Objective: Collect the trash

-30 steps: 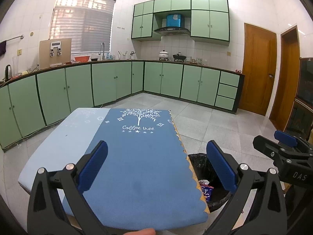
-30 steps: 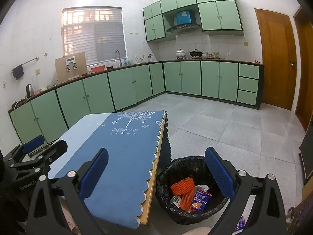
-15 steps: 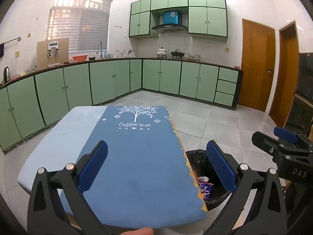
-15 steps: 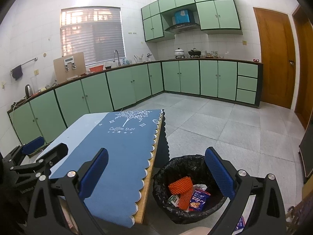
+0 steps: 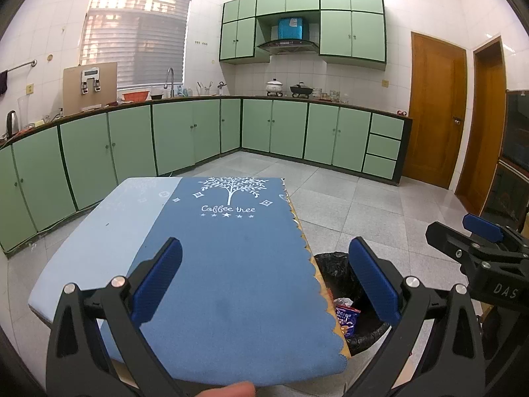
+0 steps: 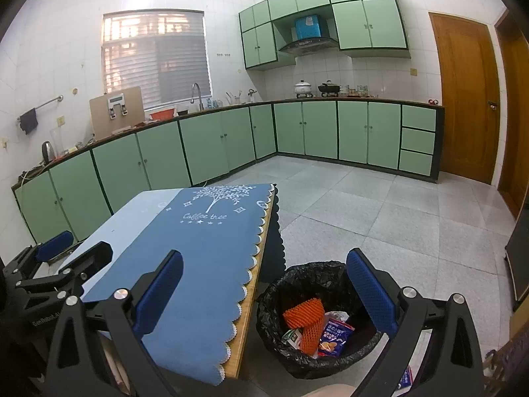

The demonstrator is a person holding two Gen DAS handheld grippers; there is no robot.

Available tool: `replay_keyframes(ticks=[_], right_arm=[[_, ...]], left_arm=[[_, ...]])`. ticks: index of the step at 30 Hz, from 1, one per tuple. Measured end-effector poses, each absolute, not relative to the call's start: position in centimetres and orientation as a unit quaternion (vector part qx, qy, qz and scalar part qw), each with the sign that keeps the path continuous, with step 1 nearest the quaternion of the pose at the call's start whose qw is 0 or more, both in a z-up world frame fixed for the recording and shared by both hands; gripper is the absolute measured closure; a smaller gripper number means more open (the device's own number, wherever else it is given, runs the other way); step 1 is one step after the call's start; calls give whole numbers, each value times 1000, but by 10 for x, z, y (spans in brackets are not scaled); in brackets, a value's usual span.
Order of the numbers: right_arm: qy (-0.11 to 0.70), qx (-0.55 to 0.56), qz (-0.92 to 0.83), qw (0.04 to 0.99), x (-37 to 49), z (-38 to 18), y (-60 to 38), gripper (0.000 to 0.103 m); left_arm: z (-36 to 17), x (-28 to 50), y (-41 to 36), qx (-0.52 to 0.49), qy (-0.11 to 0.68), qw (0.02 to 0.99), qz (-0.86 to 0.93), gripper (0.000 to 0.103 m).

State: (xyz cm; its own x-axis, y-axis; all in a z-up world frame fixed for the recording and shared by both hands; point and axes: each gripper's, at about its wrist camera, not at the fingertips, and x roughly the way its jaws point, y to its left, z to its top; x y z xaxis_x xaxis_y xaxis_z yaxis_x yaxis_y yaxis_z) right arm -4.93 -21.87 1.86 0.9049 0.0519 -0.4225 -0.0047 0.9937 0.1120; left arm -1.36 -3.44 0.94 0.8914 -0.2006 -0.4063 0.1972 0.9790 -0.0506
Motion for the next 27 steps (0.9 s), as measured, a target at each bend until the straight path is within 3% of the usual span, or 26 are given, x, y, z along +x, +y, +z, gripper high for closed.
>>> replay_keyframes(ticks=[27], right_arm=[[218,51,16,974,-47,17,-216,6]], left_arm=[[10,-14,-34,-5,209,973,-101,5]])
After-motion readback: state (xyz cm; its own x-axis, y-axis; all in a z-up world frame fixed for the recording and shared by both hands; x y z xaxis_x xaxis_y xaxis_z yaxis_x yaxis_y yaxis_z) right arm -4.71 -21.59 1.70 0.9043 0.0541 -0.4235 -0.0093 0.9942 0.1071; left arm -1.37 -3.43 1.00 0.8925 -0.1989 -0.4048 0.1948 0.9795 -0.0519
